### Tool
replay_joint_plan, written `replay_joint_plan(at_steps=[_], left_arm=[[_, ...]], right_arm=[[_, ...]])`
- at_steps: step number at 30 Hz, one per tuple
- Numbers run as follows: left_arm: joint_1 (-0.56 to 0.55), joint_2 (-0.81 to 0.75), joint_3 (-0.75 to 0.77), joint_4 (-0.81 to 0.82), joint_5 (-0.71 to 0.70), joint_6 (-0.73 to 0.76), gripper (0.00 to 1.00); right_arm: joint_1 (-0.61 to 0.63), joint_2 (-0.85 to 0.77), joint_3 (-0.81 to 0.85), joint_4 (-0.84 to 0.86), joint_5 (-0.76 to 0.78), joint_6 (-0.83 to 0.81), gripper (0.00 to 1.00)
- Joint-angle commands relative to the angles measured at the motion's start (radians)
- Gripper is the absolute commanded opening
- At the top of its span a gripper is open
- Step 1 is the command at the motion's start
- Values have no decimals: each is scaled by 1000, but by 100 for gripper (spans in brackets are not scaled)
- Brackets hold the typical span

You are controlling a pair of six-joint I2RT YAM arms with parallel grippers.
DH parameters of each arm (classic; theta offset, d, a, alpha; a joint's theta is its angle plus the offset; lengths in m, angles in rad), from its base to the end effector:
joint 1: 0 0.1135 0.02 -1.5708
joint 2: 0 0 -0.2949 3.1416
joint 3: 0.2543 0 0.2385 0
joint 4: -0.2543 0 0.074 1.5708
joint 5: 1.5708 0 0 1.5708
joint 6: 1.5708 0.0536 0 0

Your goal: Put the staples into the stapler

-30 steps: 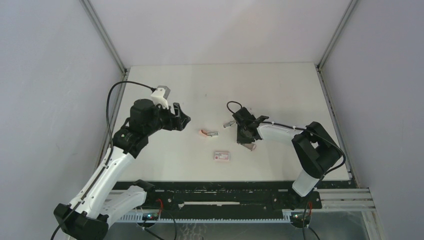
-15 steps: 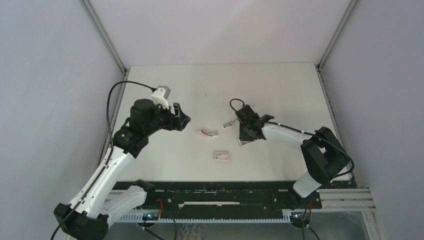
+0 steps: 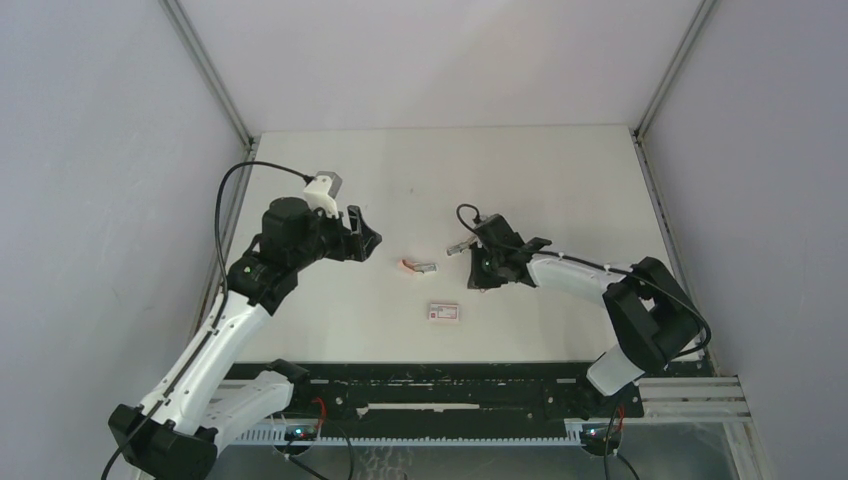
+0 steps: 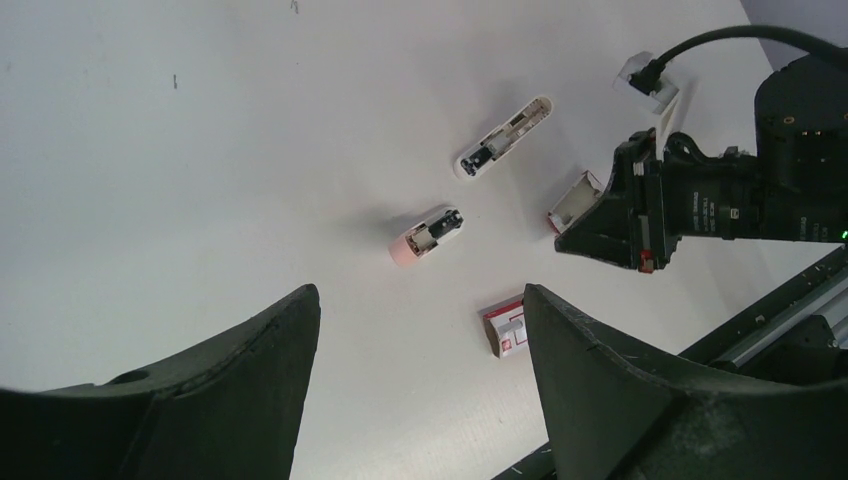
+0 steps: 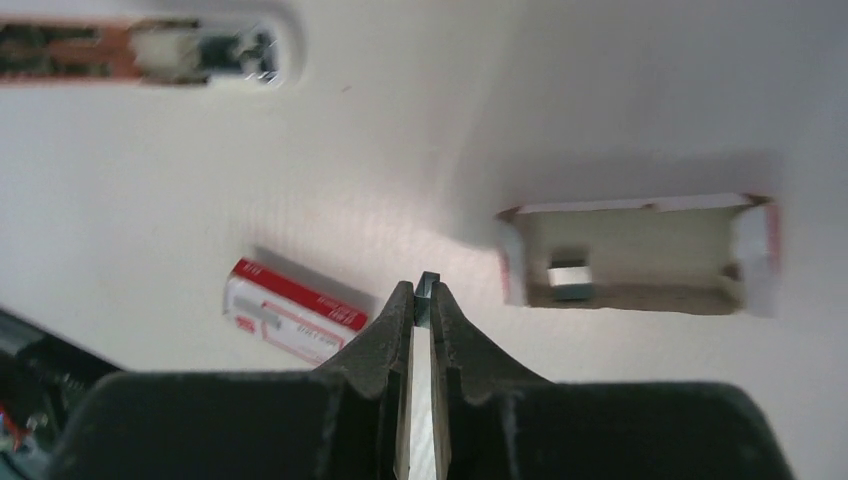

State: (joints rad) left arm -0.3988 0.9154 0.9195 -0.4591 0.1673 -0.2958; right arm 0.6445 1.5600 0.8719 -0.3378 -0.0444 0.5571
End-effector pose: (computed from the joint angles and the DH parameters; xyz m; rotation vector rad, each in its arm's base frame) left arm 0.1668 -0.0800 0.3525 0.2147 2.0616 -0.6028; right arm 0.2379 0.1817 0.1991 -0.1335 2.6742 0.4719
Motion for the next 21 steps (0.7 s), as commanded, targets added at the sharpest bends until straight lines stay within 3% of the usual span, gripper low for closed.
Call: replay_joint_plan(at_steps=[1,8,21], left_arm=[[5,2,-8,16,6,11,79],[5,-4,-11,15,-4,14,78],[5,-6,-10,14,-8,16,78]], right_arm=[[46,-7,-13,155,-161,-43,5],[72,67,-22,265,-259,-27,5],[23,143,-67,369,-291,3,5]])
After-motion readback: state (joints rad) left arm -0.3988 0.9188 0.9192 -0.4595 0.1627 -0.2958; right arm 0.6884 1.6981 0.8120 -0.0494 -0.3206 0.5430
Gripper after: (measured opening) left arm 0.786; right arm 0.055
